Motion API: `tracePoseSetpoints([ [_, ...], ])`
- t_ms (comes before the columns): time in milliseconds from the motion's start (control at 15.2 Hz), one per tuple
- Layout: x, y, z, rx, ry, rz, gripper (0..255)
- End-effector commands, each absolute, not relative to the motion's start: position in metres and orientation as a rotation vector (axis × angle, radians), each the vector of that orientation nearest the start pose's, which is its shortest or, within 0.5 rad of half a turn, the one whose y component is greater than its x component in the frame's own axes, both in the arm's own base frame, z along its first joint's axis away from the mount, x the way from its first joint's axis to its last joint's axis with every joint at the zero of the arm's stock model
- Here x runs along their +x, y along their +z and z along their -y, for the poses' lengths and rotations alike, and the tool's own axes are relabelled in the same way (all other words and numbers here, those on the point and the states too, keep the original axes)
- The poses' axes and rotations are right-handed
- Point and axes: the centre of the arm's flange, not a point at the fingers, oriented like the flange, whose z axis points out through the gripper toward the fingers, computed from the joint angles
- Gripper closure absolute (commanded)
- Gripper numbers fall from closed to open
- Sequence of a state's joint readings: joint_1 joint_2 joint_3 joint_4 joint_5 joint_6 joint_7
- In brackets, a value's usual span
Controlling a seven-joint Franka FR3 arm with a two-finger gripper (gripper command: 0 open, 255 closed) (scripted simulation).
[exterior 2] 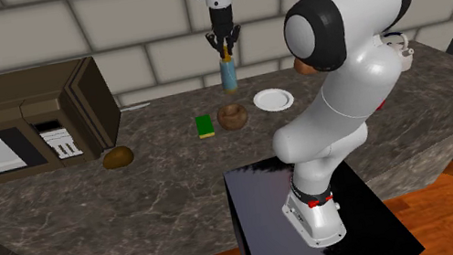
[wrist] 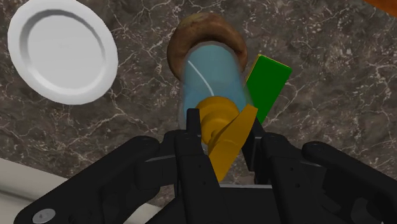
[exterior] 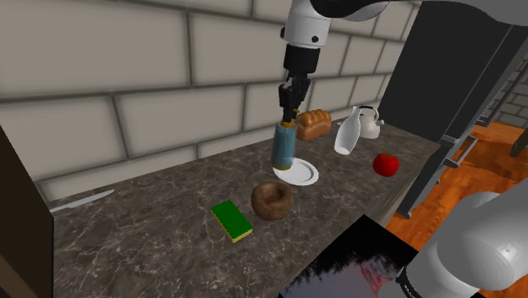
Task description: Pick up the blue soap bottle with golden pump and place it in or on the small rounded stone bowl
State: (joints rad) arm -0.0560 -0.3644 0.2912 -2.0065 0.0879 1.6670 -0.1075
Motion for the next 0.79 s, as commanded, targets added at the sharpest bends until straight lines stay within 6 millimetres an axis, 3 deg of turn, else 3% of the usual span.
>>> tracePoseSetpoints([
  [0, 0.429, 0.589, -0.132, -3.116, -0.020, 0.498, 255],
  [726, 0.429, 0.531, -0.132, -3.116, -0.020, 0.498, 255],
])
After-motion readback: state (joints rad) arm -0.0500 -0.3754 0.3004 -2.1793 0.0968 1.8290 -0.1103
